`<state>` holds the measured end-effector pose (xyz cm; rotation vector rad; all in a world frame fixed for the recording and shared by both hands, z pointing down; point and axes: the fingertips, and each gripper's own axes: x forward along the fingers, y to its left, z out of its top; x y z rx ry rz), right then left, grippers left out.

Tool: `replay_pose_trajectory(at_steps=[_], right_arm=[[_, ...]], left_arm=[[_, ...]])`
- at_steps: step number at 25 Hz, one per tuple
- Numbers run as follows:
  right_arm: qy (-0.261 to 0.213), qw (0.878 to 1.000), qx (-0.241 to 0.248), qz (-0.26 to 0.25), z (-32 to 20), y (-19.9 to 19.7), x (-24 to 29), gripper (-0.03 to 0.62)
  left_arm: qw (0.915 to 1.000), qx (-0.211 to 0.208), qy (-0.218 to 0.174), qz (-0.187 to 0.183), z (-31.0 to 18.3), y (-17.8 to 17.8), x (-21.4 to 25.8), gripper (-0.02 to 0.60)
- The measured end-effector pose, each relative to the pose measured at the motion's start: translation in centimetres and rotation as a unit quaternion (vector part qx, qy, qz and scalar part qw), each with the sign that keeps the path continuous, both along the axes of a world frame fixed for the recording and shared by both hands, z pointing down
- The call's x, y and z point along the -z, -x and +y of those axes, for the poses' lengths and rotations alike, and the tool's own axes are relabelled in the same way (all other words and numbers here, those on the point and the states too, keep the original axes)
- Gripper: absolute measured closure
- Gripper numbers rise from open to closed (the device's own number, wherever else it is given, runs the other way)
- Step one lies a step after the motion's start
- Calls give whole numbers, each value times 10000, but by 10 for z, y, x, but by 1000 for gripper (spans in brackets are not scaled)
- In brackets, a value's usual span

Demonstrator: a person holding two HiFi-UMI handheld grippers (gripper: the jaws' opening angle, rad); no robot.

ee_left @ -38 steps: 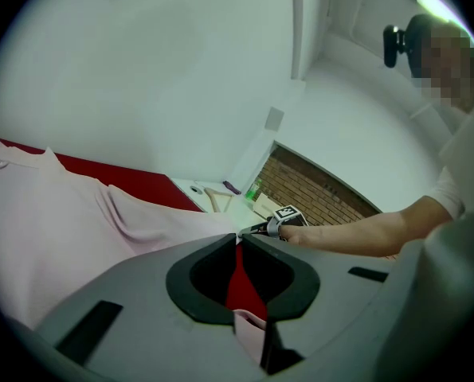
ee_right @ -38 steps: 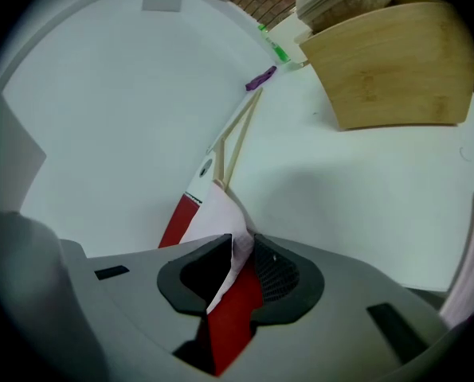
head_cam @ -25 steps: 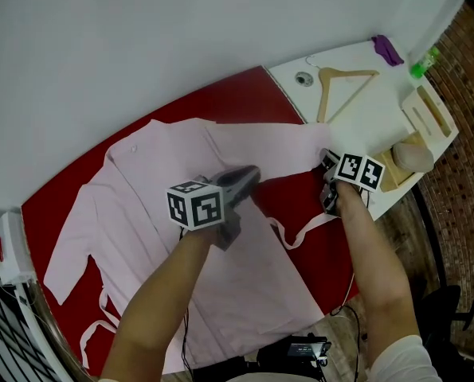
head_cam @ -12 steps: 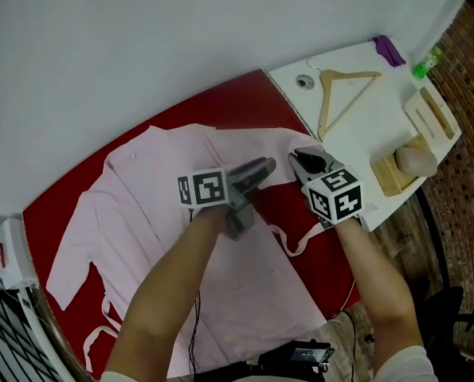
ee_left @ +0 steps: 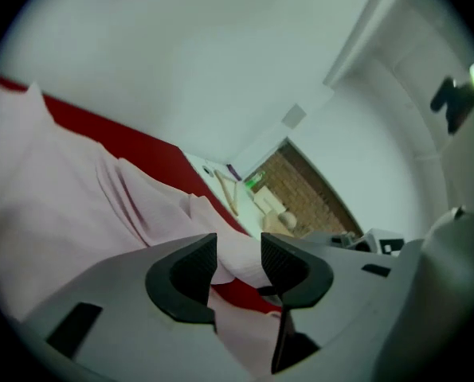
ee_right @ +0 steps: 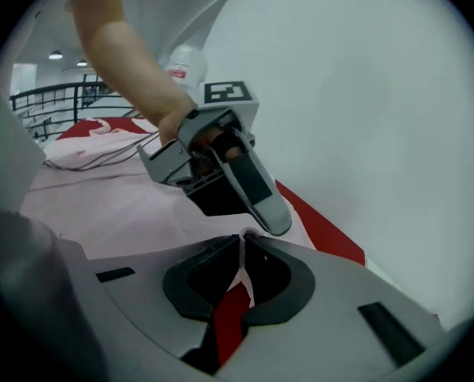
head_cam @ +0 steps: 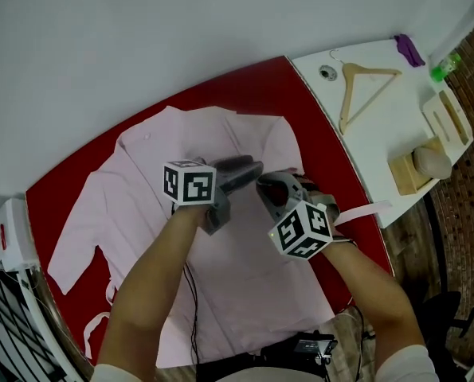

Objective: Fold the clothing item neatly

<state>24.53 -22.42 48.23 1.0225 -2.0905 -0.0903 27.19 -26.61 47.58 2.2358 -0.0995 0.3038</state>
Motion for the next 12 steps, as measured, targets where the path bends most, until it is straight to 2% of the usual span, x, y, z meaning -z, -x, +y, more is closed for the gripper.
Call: replay_pose_trajectory(at_steps=[2,6,8,12], right_arm=[[-150,9995,91,264,5,15,-8,562],[-380,9947,389,875,13,42,-28,562],[-503,9898,551,1212,16,50,-39,562],[-525,9861,528,1483,19,54,-57,562]], left_arm=[[9968,-144,-609,-507,-2,8,-7,430],[9841,-321,-1415,-1026,-6,11,-7,430],[9697,-669,-1903,-1377,1,7,-8,430],[9300,-1553,-2640,-2031,27,-11,-21,430]])
